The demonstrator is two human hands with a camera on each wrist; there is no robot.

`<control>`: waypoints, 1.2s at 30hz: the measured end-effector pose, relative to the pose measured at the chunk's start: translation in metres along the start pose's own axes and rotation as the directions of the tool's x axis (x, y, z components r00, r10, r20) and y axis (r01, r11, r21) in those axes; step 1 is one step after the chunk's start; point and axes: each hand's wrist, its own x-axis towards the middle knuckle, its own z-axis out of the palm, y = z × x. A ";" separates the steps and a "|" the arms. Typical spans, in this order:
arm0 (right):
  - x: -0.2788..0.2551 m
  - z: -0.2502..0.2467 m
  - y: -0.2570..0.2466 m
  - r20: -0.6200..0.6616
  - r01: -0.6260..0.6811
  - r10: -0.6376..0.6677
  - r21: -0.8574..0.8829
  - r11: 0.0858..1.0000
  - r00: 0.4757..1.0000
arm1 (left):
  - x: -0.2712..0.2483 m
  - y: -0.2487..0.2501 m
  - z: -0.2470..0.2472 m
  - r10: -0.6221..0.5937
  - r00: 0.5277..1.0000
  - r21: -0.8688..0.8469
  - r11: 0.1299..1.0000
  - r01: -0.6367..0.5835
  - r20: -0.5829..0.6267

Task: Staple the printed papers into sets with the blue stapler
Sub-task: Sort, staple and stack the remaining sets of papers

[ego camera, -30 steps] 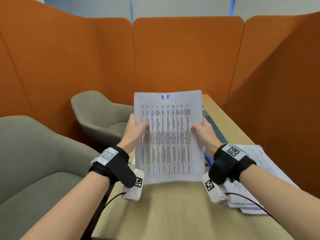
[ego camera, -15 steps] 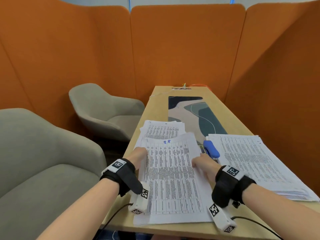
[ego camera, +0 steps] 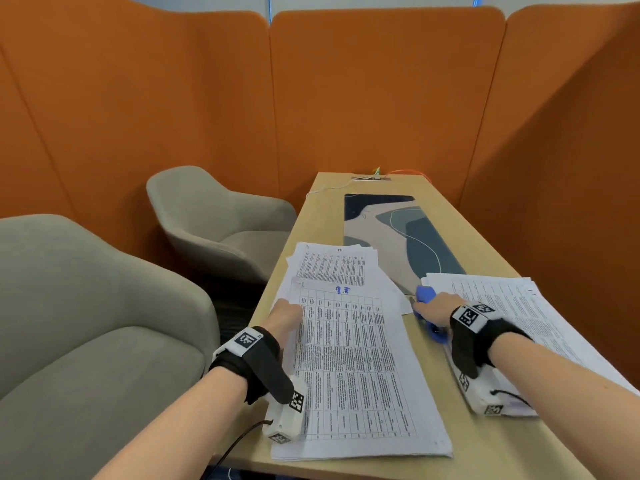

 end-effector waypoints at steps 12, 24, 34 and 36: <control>0.021 -0.062 -0.048 -0.239 0.177 0.102 0.892 0.417 0.966 | -0.019 0.007 -0.001 0.100 0.995 0.025 0.995 -0.100 -0.029; -0.009 -0.010 -0.129 -0.272 0.315 -0.164 0.867 0.387 0.948 | -0.030 0.015 0.004 0.227 0.971 0.038 0.974 -0.225 -0.076; -0.009 -0.009 -0.162 -0.250 0.296 -0.173 0.890 0.348 0.953 | -0.047 0.035 0.008 0.287 0.956 0.206 0.941 -0.268 -0.067; -0.009 -0.010 -0.168 -0.263 0.302 -0.162 0.898 0.320 0.951 | -0.050 0.038 0.007 0.282 0.957 0.239 0.935 -0.260 -0.064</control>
